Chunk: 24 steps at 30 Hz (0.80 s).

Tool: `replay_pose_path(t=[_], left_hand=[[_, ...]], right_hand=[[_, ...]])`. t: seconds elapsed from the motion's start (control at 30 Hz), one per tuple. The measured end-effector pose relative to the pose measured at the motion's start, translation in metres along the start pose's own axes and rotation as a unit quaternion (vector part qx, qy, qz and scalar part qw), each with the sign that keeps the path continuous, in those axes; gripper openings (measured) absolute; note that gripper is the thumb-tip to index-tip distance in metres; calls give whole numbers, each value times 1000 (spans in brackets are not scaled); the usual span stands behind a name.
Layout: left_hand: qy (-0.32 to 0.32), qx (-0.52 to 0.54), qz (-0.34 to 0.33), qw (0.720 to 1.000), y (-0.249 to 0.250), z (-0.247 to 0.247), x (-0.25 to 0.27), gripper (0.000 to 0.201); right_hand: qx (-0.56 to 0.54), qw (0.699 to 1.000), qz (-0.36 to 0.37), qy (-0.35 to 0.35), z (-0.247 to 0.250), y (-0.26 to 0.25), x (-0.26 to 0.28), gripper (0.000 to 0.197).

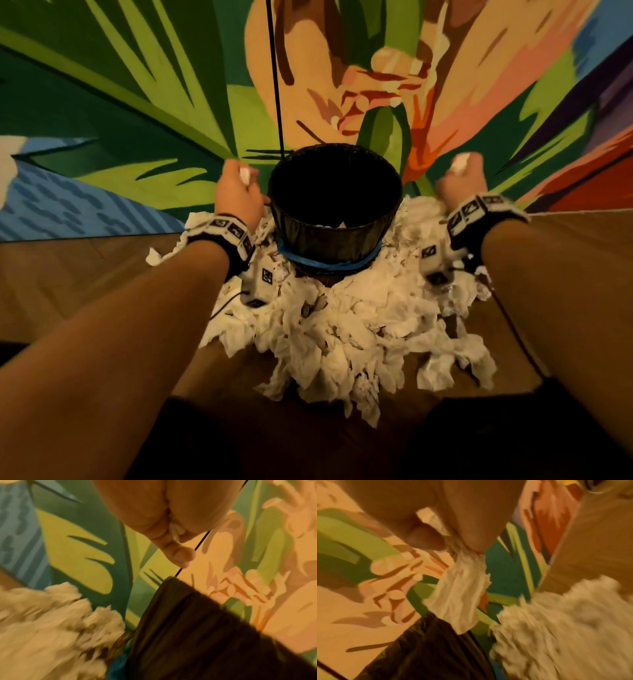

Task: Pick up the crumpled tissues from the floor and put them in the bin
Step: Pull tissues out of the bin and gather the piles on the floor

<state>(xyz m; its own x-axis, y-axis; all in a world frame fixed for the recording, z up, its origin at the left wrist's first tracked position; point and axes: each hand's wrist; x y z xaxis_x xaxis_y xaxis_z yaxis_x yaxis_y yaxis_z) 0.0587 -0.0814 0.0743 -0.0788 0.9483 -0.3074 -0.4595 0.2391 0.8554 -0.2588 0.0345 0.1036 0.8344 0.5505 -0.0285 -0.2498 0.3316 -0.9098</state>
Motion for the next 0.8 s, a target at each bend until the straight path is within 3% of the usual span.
replay_pose_path(t=[0.1,0.2,0.27,0.33,0.4,0.53,0.63,0.8], left_hand=[[-27,-23,-54,998,31,-4,-27,15],[-46,-66,-138,987,54,-10,-38,24],[-94,-16,-120,988,61,-20,-36,31],[-167,34,-50,984,64,-31,-31,39],[-221,5,-8,975,59,-42,-26,44],[-259,-107,-57,958,51,-56,-14,64],[-246,-212,-98,941,49,-65,-13,73],[-270,-227,-112,929,48,-69,-18,98]], right_hand=[[69,994,83,-26,3,-42,-21,63],[100,979,174,-41,-11,-64,-20,49],[82,975,198,-64,-30,-62,-13,35],[56,973,203,-97,-50,-51,-2,25],[57,968,212,-120,-66,-41,9,23],[90,955,254,-126,-80,-40,15,31],[121,947,272,-117,-86,-46,13,29],[162,932,280,-164,-90,-44,18,47]])
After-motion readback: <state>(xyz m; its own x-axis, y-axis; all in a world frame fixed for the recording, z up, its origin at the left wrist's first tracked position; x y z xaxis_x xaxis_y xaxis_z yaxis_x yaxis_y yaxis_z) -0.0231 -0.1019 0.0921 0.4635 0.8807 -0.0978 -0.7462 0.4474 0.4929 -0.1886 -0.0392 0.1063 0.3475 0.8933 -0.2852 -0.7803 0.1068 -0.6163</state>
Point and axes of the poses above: each hand's wrist, its own x-axis away from the middle knuckle, its own z-axis out of the back of the hand, y = z × x, and after that the axes turned 7 degrees about y, right-handed
